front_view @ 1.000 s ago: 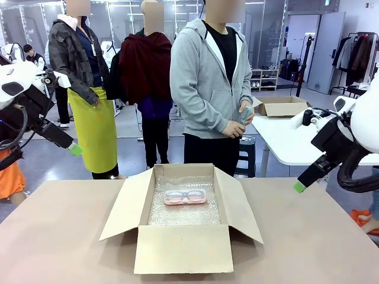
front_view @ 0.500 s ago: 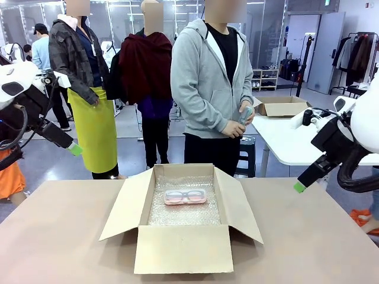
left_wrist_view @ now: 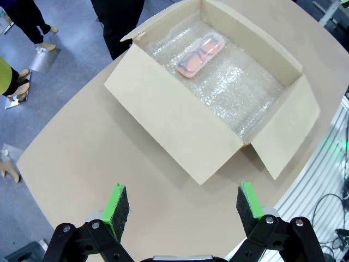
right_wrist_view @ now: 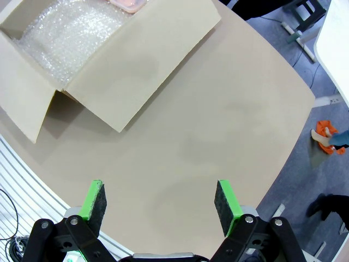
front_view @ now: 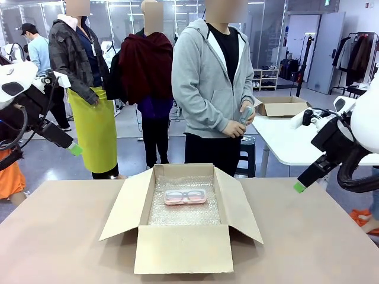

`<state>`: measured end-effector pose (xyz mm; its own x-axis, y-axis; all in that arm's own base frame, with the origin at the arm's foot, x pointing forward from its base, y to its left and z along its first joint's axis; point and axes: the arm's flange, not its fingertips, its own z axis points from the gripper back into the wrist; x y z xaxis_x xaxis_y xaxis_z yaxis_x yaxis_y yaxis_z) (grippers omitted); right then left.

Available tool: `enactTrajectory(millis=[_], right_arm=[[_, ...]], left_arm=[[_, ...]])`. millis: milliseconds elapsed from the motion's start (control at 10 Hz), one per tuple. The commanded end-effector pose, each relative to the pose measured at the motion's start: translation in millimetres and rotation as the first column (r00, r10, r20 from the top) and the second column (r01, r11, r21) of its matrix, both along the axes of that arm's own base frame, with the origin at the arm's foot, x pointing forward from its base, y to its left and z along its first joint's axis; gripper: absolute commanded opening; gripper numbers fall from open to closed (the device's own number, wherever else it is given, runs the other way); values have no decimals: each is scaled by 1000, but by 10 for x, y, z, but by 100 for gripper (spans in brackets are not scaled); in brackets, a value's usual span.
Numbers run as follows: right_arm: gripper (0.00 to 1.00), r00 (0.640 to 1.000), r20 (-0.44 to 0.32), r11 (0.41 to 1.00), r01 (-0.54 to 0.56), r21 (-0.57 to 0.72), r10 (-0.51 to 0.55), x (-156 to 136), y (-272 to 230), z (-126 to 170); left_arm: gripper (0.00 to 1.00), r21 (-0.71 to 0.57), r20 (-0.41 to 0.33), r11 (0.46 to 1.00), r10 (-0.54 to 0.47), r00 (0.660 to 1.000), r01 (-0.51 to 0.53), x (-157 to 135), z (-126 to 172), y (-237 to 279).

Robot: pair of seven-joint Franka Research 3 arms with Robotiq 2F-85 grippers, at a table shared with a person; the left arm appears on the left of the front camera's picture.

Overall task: Pack the glasses set securely to prepare it for shipping.
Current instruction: Put the Glasses case from the right side of the table into the Package Box.

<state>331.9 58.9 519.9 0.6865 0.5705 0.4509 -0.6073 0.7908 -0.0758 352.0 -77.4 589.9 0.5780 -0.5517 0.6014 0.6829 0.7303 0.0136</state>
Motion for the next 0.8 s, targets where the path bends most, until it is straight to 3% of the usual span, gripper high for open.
enactTrajectory(millis=[0,700], right_arm=[[100,1000,-1,1000,3,-3,-3,2,10,-3],[100,1000,-1,1000,3,-3,-3,2,10,-3]], left_arm=[[100,-5,6,1000,-9,1000,9,-4,29,18],[100,-5,6,1000,-9,1000,9,-4,29,18]])
